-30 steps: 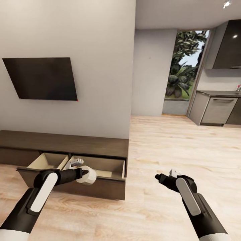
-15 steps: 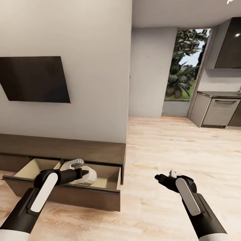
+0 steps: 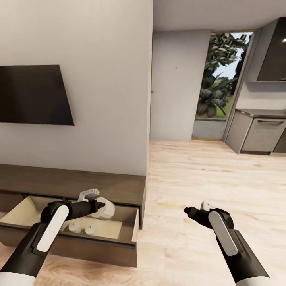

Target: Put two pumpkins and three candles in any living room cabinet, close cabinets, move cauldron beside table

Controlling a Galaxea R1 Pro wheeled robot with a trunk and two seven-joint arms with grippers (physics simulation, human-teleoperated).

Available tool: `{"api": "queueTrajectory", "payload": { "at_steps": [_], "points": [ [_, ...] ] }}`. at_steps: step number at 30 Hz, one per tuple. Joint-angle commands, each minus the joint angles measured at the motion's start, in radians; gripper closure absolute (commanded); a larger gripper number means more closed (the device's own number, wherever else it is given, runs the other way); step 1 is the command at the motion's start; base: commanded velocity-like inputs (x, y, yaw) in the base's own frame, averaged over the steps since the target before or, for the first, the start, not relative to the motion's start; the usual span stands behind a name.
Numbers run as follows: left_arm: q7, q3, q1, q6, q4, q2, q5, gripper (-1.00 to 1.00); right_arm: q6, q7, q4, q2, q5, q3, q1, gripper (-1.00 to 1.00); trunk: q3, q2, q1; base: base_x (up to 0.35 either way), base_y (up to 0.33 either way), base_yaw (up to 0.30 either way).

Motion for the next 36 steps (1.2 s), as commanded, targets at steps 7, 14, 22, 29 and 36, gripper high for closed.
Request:
{"api": "queueTrajectory", "payload": {
  "at_steps": [7, 14, 22, 29, 36],
  "points": [
    [0.01, -0.002, -0.001, 0.002, -0.001, 0.001, 0.014, 1.0, 0.001, -0.01, 0.0, -0.001, -0.01, 0.002, -0.001, -1.0, -0.001, -0.001, 0.001, 0.288, -0.001, 0.0],
    [0.01, -0.002, -0.001, 0.002, -0.001, 0.001, 0.014, 1.0, 0.001, -0.01, 0.0, -0.002, -0.01, 0.002, -0.001, -1.0, -0.001, -0.001, 0.001, 0.117, -0.104, 0.0],
    [0.01, -0.002, -0.001, 0.002, 0.0, 0.001, 0.015, 1.0, 0.001, -0.009, 0.0, -0.001, -0.01, 0.002, -0.001, -1.0, -0.001, -0.001, 0.001, 0.22, -0.025, 0.0],
    [0.009, -0.003, -0.001, 0.002, 0.001, 0.001, 0.014, 1.0, 0.001, -0.01, 0.001, -0.002, -0.01, 0.001, -0.001, -1.0, -0.001, -0.001, 0.001, 0.142, -0.001, 0.0],
    [0.01, -0.002, -0.001, 0.0, 0.001, 0.001, 0.014, 1.0, 0.001, -0.009, 0.002, -0.002, -0.01, 0.001, -0.001, -1.0, -0.004, -0.008, 0.004, 0.01, 0.0, 0.0]
  ]
}}
